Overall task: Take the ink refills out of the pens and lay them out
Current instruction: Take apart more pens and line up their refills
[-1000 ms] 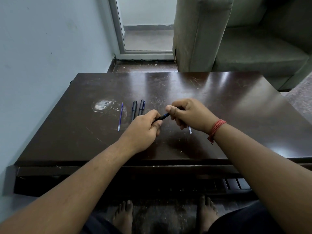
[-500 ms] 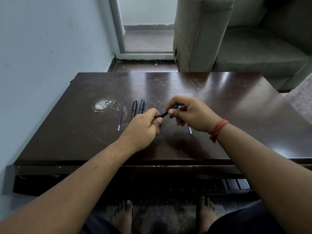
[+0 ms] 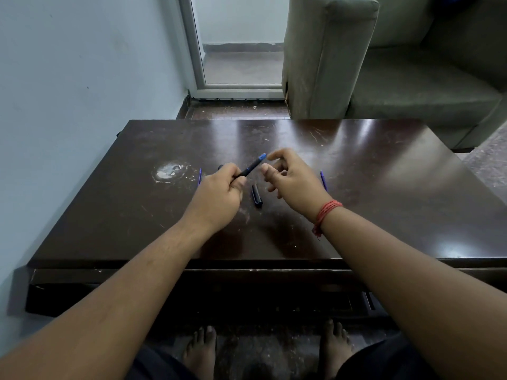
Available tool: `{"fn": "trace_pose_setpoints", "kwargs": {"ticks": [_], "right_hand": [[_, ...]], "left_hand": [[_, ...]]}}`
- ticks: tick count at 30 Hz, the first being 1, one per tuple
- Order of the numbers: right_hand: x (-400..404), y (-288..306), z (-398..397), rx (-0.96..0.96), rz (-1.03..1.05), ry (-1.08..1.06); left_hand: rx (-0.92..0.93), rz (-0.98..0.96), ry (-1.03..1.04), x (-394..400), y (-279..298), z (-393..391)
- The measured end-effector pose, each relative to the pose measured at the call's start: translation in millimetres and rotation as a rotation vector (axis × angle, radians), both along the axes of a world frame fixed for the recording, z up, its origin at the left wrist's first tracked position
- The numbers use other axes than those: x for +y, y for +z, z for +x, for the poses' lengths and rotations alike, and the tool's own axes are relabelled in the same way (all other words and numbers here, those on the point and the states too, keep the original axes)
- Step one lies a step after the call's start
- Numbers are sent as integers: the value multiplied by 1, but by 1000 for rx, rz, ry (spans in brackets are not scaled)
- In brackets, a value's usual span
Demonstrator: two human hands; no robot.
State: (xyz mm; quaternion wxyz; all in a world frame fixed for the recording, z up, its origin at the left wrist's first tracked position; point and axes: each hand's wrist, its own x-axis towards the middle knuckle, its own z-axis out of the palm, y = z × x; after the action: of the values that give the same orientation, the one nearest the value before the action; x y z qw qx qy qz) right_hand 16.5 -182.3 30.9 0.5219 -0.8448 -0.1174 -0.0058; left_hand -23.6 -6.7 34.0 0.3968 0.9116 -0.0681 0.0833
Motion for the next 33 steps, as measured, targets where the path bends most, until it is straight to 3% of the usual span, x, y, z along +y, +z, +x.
{"fn": "trace_pose_setpoints", "kwargs": {"ticks": [2,6,9,12,16,20,22,33], "right_hand": [[3,-11,3,-65,-255,-20],[5,-27,-3,-241,-678,145],[6,-29,-6,-349,-732,182],[1,-25,-4,-333,-754,165],[-14,-11,3,-174,-601,46],[-33,11,8,16,-8,-166],[-38,17,9,18,135,-185],[-33,22,2,-38,72,-153]], "left_hand": [[14,-1,36,8,-1,1],[27,0,75,17,-3,4],[33,-1,78,17,-3,4],[53,5,59,15,-4,3],[71,8,47,13,-5,2],[88,-9,33,11,-6,3],[87,2,13,9,-7,3],[71,89,-79,-5,-4,-7]]}}
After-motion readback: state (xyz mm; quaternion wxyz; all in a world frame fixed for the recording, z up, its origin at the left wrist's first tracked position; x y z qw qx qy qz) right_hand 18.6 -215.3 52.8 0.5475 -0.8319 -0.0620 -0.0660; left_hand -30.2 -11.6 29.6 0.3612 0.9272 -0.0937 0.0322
